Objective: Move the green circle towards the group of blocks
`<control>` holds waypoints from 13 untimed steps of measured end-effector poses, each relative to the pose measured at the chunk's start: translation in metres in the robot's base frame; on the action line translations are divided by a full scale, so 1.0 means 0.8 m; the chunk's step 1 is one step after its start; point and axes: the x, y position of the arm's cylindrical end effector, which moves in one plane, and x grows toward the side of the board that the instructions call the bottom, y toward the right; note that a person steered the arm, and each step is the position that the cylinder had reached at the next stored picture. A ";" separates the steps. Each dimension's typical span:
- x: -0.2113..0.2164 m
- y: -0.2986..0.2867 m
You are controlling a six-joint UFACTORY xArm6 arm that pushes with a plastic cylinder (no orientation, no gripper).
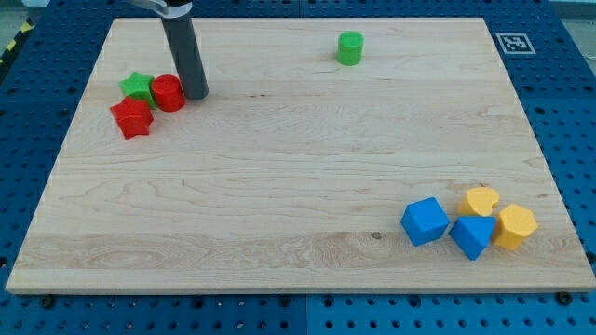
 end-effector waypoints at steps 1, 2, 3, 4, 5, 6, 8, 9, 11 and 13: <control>0.005 0.106; 0.007 0.231; 0.001 0.348; -0.034 0.416; -0.094 0.424; -0.142 0.403; -0.155 0.365; -0.146 0.319; -0.126 0.265; -0.077 0.232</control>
